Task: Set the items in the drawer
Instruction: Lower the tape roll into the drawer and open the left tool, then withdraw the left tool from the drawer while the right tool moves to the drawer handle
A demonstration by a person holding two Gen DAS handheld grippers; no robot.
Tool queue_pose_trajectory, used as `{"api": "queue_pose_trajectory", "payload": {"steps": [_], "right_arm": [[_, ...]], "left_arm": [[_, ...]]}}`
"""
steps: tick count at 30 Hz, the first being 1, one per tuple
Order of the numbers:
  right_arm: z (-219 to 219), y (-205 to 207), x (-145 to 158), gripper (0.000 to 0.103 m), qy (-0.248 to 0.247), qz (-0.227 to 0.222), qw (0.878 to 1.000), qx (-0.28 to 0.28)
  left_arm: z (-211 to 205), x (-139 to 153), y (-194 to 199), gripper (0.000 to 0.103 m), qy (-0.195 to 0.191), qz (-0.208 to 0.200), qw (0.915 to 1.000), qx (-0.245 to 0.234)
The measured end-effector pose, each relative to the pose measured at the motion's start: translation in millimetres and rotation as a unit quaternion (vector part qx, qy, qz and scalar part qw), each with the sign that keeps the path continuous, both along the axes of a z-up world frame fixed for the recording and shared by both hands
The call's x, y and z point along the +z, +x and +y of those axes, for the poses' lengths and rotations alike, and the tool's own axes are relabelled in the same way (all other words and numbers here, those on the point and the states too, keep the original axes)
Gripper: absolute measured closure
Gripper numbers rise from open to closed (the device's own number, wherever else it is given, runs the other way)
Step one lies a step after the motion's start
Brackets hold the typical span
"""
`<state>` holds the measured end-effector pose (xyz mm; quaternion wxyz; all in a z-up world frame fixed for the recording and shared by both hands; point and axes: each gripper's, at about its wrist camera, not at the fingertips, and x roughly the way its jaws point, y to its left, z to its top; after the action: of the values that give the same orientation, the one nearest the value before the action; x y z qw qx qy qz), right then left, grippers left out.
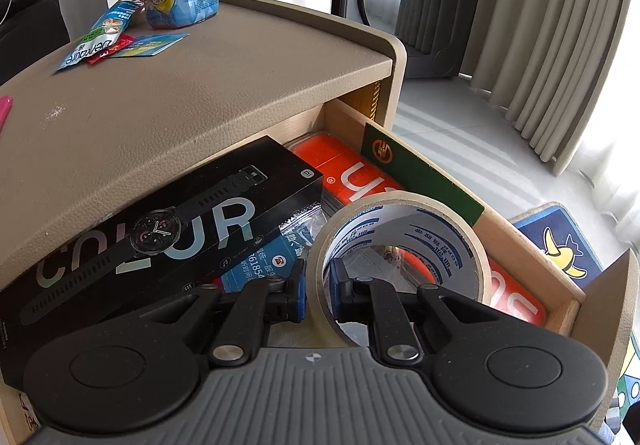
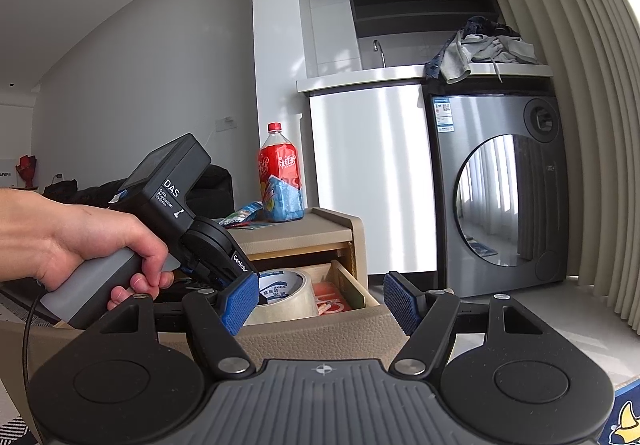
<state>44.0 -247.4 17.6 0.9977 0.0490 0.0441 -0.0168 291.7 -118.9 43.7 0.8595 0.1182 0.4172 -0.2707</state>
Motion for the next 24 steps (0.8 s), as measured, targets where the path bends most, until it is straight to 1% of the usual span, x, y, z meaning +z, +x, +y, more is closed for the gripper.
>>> {"api": "queue_pose_trajectory", "payload": {"steps": [7, 12, 15, 17, 18, 19, 21, 24], "right_arm": [[-1, 1, -1, 0.030, -0.001, 0.000, 1.000, 0.001], [-2, 0, -1, 0.030, 0.000, -0.003, 1.000, 0.000], [-4, 2, -1, 0.030, 0.004, -0.002, 1.000, 0.000], [-3, 1, -1, 0.030, 0.003, -0.001, 1.000, 0.002], [-3, 2, -1, 0.030, 0.002, -0.002, 1.000, 0.002], [-3, 2, -1, 0.030, 0.001, -0.002, 1.000, 0.003], [-3, 1, 0, 0.030, 0.001, -0.004, 1.000, 0.003], [-4, 1, 0, 0.030, 0.003, -0.005, 1.000, 0.002]], "left_arm": [[-4, -1, 3, 0.086, 0.050, -0.016, 0.9986, -0.007], [-17, 1, 2, 0.085, 0.096, -0.031, 0.9947, -0.023], [-24, 2, 4, 0.085, 0.101, -0.031, 0.9943, -0.018], [-25, 3, 4, 0.082, 0.098, -0.032, 0.9946, -0.012], [-23, 5, 3, 0.073, 0.093, -0.036, 0.9950, -0.006], [-21, 7, 3, 0.069, 0.087, -0.041, 0.9954, 0.001], [-15, 12, 1, 0.044, 0.072, -0.049, 0.9961, 0.013], [-2, 25, -7, 0.029, 0.049, -0.077, 0.9952, 0.034]]}}
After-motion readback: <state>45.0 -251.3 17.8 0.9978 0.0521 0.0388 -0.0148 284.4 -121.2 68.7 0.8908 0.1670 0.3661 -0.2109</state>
